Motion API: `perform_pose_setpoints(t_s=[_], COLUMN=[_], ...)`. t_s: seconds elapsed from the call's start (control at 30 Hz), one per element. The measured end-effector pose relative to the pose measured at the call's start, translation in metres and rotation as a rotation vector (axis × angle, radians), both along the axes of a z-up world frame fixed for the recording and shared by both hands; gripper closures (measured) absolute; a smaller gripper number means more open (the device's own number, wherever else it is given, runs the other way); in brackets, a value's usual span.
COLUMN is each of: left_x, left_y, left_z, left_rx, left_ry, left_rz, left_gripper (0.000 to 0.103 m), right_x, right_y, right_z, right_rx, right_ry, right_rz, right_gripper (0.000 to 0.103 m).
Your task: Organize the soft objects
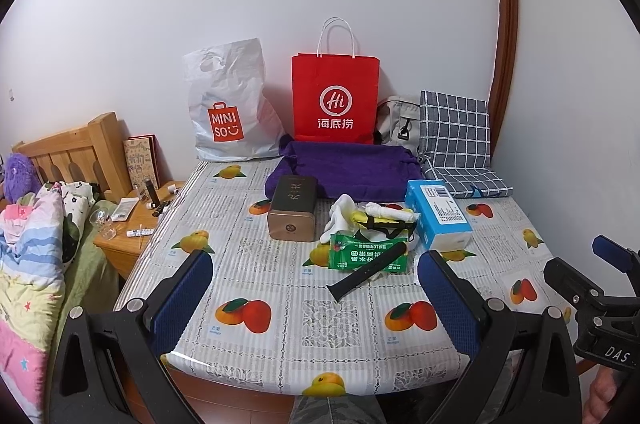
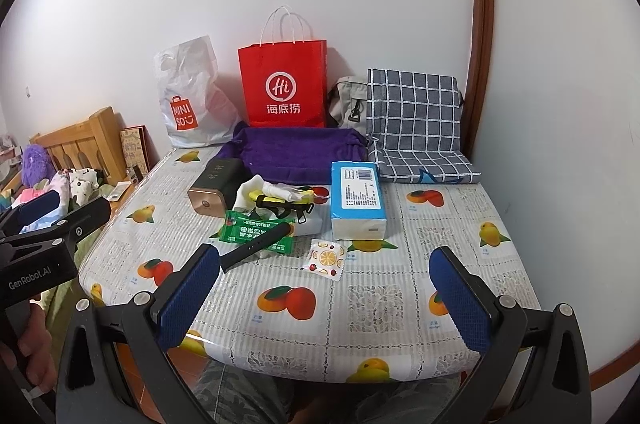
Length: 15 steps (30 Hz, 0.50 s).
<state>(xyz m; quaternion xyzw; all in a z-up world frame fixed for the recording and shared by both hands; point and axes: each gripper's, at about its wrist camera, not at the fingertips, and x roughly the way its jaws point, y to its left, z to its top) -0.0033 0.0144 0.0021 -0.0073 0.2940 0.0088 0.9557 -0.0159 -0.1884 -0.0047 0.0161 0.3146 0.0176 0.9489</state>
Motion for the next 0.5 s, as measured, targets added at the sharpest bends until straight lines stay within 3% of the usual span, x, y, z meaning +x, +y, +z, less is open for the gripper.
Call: perform_pose_setpoints(t_s=[0.5], left_x=[-0.0005], left_y=[0.0005], left_z=[-0.0002], left_rx=[-0.001], left_ry=[-0.001], left_rz=[0.000], left_gripper=[0.000], right_x=[-0.0005], right_y=[0.0005], right_z=[0.0002], right_rx=[0.004], right_ry=[-0.005], right_rz=[-0.001], right_gripper=[0.000])
